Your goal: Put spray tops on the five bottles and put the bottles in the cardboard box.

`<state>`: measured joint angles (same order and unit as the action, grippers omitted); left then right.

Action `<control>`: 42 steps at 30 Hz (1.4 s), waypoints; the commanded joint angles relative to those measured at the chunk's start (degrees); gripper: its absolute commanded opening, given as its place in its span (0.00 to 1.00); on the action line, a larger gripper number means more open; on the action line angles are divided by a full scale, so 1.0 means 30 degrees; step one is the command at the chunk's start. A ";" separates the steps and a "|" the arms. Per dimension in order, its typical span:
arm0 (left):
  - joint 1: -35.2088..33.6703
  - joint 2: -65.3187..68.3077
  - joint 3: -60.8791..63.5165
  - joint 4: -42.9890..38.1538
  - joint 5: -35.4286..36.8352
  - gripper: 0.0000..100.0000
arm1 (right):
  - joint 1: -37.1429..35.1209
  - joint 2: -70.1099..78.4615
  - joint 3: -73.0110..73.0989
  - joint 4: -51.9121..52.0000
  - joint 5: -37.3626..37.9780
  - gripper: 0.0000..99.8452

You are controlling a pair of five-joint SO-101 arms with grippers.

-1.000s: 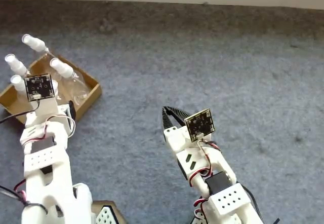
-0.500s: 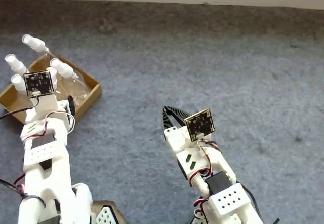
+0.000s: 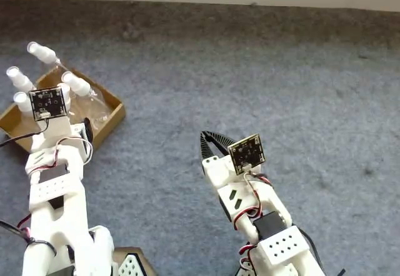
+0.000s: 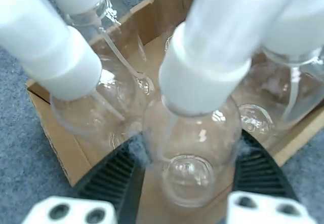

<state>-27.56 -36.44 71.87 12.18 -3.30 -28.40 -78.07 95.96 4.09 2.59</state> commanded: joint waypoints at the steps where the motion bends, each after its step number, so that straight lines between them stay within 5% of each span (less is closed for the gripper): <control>1: 0.0366 -0.0073 -0.0044 -0.0029 0.0117 0.14 | -0.0073 -0.0044 0.2125 0.0103 0.0205 0.00; 8: 0.0337 -0.0073 -0.0044 0.0088 0.0147 0.22 | -0.0073 -0.0044 0.2125 0.0103 0.0205 0.00; 21: 0.0308 -0.0454 -0.0366 0.1289 0.0117 0.21 | -0.0073 -0.0044 0.2125 0.0103 0.0205 0.00; 29: 0.0337 -0.5465 -0.0366 0.4952 0.0147 0.21 | -0.0073 -0.0044 0.2125 0.0103 0.0205 0.00; 42: -0.1216 -0.5993 -0.0601 0.5538 0.0059 0.21 | -0.0073 -0.0044 0.2125 0.0103 0.0205 0.00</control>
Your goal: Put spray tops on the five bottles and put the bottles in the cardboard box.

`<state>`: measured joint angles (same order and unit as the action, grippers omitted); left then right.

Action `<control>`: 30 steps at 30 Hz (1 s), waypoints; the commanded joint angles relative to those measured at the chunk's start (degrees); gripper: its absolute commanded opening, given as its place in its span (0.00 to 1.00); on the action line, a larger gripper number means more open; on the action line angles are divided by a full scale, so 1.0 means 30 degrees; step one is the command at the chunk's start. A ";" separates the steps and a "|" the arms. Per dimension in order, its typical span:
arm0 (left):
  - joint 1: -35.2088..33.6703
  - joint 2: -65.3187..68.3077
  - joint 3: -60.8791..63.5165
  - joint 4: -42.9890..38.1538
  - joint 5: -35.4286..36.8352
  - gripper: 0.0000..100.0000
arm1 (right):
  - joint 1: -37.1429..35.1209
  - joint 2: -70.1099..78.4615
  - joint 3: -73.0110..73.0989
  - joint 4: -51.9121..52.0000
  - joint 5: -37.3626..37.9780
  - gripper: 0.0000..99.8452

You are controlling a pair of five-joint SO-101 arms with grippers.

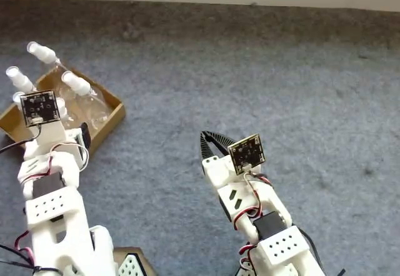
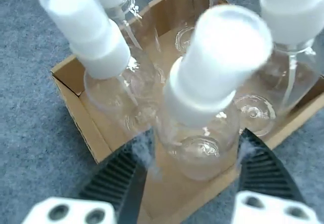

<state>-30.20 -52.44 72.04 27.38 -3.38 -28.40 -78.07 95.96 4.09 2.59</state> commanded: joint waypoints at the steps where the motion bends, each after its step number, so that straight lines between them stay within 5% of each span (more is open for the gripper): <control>1: -0.0249 -0.0659 -0.0835 0.0967 0.0088 0.21 | -0.0073 -0.0044 0.2125 0.0103 0.0205 0.00; 12: -0.0220 -0.0689 -0.2740 0.4337 0.0088 0.20 | -0.0073 -0.0044 0.2125 0.0103 0.0205 0.00; 21: -0.0044 -0.4029 -0.5846 1.1048 0.0088 0.20 | -0.0073 -0.0044 0.2125 0.0103 0.0205 0.00; 27: 0.2300 -0.6344 -0.6198 1.2308 -0.0410 0.01 | 0.0044 -0.0044 0.2125 0.0132 0.0205 0.00; 30: 0.3619 -0.6696 -0.7311 1.3451 -0.0908 0.03 | 0.0718 -0.0044 0.2125 0.0132 0.0176 0.00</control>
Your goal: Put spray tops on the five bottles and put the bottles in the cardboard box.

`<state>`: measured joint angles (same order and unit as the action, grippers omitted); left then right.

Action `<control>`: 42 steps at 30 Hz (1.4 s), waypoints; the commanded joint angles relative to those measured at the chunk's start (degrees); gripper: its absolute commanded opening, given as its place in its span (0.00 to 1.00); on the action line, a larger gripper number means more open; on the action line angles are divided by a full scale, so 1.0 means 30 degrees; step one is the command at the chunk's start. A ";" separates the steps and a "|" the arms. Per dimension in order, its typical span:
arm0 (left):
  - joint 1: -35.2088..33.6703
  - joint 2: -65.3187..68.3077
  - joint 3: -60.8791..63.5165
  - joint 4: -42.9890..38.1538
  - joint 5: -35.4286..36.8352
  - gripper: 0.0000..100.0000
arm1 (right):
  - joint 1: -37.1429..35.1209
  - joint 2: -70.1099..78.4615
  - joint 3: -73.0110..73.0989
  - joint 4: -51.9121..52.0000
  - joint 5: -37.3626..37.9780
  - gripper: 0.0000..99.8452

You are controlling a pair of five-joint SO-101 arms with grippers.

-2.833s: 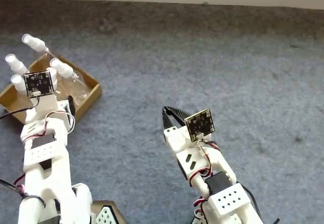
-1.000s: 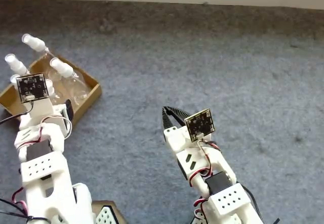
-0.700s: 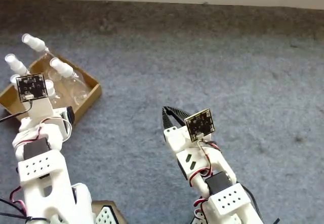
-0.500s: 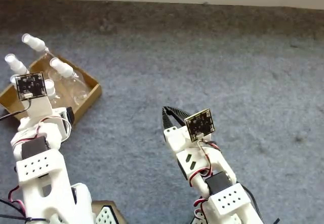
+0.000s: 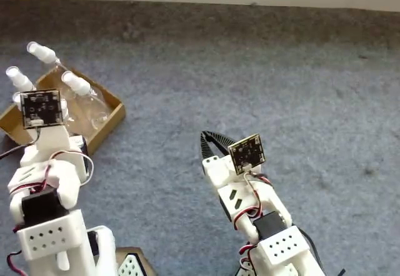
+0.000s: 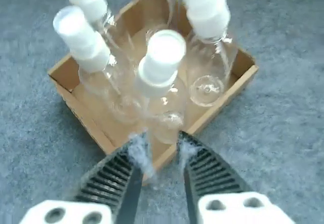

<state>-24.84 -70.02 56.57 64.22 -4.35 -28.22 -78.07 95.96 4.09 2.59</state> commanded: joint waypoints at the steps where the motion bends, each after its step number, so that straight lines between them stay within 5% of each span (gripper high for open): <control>1: 0.2271 -0.0835 -0.2623 0.1524 -0.0674 0.03 | 0.0835 -0.0044 0.2125 0.0132 0.0147 0.00; 16: 0.6256 -0.3033 -0.6491 0.5245 -0.0615 0.00 | 0.0952 -0.0073 0.2125 0.0132 0.0117 0.00; 42: 0.6315 -1.1443 0.0190 0.5685 -0.0703 0.00 | 0.0982 -0.0073 0.2125 0.0132 0.0088 0.00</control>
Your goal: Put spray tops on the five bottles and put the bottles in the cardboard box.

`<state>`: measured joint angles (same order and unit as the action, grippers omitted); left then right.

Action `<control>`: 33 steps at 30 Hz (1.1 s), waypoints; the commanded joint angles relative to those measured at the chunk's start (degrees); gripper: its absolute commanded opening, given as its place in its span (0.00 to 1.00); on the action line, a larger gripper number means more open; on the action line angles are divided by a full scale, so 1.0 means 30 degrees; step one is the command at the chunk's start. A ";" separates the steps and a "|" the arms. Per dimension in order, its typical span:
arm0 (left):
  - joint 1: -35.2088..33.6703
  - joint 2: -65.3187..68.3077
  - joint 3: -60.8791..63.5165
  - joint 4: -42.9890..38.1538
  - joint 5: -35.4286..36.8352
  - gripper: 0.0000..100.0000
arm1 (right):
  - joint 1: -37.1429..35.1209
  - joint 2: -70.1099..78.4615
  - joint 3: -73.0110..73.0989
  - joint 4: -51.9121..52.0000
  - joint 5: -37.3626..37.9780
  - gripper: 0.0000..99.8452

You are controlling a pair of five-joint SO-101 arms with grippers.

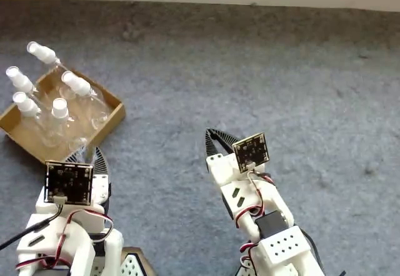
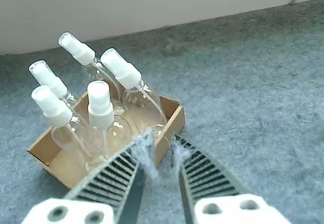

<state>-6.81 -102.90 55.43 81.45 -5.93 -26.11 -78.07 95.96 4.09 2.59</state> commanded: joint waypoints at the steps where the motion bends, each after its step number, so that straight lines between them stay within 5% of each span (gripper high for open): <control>1: 0.0308 -0.0484 0.0952 -0.0205 -0.0176 0.00 | 0.0278 -0.0073 0.2125 0.0132 0.0088 0.00; 8: 0.0308 -0.0484 0.5817 -0.3956 -0.0088 0.00 | 0.0542 -0.0190 0.2066 -0.0044 0.0205 0.00; 18: 0.0190 -0.0484 1.1941 -0.6418 -0.0088 0.01 | 0.4821 -0.0190 0.0923 0.0103 0.0205 0.00; 33: 0.0278 -0.0484 1.3905 -0.4571 -0.0059 0.01 | 0.8161 -0.0190 -0.3707 0.2007 0.0205 0.00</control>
<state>-6.64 -103.60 95.87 64.13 -5.93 -2.90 -78.07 90.86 5.49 2.59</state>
